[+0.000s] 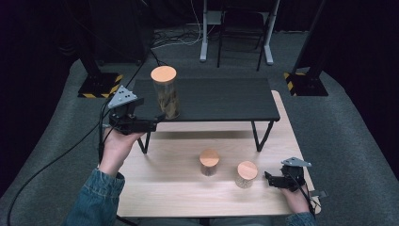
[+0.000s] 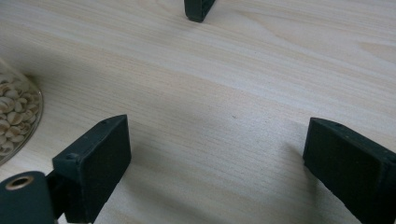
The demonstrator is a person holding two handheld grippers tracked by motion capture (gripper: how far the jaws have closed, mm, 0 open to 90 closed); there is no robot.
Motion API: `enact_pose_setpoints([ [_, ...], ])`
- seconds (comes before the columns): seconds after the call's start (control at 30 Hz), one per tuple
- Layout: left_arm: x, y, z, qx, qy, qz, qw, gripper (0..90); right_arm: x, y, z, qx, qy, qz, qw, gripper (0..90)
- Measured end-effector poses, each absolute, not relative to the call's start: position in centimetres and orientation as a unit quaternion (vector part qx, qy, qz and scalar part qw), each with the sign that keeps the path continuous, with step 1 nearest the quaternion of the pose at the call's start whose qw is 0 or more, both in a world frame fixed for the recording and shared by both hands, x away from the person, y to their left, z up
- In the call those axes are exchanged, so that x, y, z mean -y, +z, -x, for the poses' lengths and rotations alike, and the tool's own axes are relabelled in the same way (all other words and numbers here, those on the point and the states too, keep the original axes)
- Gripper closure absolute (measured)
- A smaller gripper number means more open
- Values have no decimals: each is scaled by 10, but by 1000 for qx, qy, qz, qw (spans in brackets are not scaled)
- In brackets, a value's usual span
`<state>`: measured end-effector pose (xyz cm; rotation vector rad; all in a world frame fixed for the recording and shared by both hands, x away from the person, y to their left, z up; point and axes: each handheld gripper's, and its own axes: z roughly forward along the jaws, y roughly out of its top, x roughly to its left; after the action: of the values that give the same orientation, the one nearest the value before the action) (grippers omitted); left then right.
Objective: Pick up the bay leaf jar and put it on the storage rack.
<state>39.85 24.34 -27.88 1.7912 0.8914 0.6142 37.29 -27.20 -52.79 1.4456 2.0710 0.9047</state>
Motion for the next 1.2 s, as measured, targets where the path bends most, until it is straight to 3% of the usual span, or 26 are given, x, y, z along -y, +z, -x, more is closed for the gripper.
enact_pose_setpoints([
  [0.57, -258, -300, -369, -360, 234, -734, 526, 59, 272, -528, -373, -751, 328, -525, 227, 67],
  [1.2, -262, -330, -338, -346, 254, -744, 512, 60, 272, -528, -373, -751, 328, -526, 228, 67],
])
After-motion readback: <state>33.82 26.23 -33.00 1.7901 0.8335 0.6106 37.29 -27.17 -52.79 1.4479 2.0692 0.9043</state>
